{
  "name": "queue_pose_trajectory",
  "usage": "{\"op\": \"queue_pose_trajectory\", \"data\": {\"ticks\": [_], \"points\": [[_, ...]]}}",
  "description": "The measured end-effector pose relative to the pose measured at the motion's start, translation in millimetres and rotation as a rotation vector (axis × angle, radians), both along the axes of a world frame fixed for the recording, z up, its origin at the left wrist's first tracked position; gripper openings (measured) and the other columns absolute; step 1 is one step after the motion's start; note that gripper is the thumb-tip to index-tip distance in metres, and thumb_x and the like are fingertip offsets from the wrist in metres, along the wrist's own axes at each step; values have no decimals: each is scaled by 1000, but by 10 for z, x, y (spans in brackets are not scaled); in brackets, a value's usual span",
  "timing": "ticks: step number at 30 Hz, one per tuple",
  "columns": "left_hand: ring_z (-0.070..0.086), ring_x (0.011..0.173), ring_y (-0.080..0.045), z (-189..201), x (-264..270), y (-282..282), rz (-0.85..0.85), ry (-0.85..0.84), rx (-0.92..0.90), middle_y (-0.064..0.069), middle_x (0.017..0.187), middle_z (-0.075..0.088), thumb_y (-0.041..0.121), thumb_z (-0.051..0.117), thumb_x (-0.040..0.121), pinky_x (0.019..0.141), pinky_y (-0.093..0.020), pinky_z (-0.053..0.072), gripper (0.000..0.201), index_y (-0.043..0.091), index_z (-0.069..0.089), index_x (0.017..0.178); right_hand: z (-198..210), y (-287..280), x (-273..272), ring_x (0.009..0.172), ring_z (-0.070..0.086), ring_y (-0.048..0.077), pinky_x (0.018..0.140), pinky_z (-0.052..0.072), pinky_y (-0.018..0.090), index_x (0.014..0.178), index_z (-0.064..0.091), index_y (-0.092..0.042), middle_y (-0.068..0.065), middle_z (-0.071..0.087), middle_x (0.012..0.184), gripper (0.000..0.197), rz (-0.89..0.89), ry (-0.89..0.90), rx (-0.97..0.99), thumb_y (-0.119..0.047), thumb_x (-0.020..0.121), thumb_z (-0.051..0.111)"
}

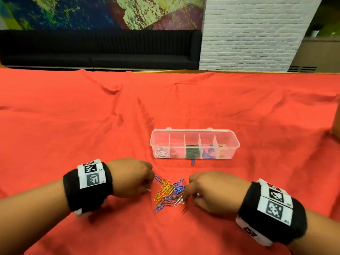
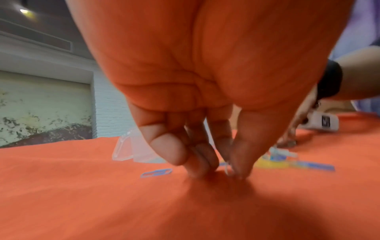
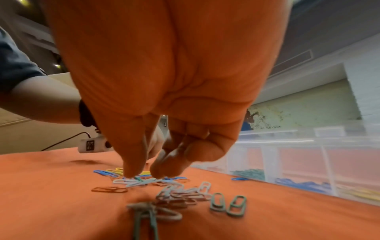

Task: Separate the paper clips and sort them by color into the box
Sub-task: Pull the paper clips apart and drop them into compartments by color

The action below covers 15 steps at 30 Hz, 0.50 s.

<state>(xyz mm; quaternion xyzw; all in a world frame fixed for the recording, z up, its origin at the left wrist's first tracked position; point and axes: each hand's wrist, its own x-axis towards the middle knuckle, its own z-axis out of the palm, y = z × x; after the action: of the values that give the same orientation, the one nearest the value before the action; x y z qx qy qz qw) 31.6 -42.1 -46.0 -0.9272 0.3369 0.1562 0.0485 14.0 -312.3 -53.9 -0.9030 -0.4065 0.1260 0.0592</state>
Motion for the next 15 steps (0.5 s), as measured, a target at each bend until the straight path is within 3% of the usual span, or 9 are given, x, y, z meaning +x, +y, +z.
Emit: {"op": "queue_pose_trajectory", "data": {"ticks": [3, 5, 7, 9, 12, 15], "points": [[53, 69, -14, 37, -72, -106, 35, 10, -210, 8, 80, 60, 25, 53, 79, 65, -34, 47, 4, 26, 53, 83, -16, 51, 28, 99, 59, 19, 78, 45, 32, 115, 63, -41, -8, 58, 103, 36, 7, -34, -17, -25, 86, 51], [50, 67, -7, 56, -130, -224, 37, 90, -281, 13, 77, 58, 20, 55, 81, 65, -28, 45, 17, 30, 55, 95, -40, 55, 53, 93, 60, 23, 70, 45, 33, 105, 66, -35, -6, 56, 98, 27, -17, -54, -47, -25, 83, 53], [51, 72, -7, 51, -192, -370, 25, 145, -211, 13, 82, 60, 18, 52, 84, 68, -26, 43, 28, 32, 58, 106, -58, 49, 75, 85, 59, 25, 62, 41, 33, 93, 65, -28, -5, 53, 92, 16, -37, -94, -80, -26, 82, 54], [56, 78, -14, 2, -226, -486, 33, 143, -158, 7, 90, 67, 19, 48, 83, 71, -30, 47, 24, 27, 62, 101, -70, 36, 80, 82, 59, 25, 60, 41, 34, 86, 63, -26, -4, 53, 87, 11, -27, -125, -84, -27, 83, 53], [61, 86, -26, -97, -237, -596, 51, 11, -113, -2, 96, 67, 25, 43, 85, 73, -37, 50, 21, 18, 62, 91, -85, 15, 64, 82, 58, 24, 66, 49, 38, 83, 59, -25, -5, 54, 87, 10, -27, -113, -79, -28, 84, 50], [61, 89, -28, -152, -268, -679, 23, -96, -83, -2, 101, 62, 30, 43, 89, 72, -36, 51, 25, 19, 64, 95, -81, -11, 60, 83, 57, 23, 71, 50, 39, 84, 51, -29, -6, 58, 89, 6, -74, -45, -31, -26, 79, 50]]}}
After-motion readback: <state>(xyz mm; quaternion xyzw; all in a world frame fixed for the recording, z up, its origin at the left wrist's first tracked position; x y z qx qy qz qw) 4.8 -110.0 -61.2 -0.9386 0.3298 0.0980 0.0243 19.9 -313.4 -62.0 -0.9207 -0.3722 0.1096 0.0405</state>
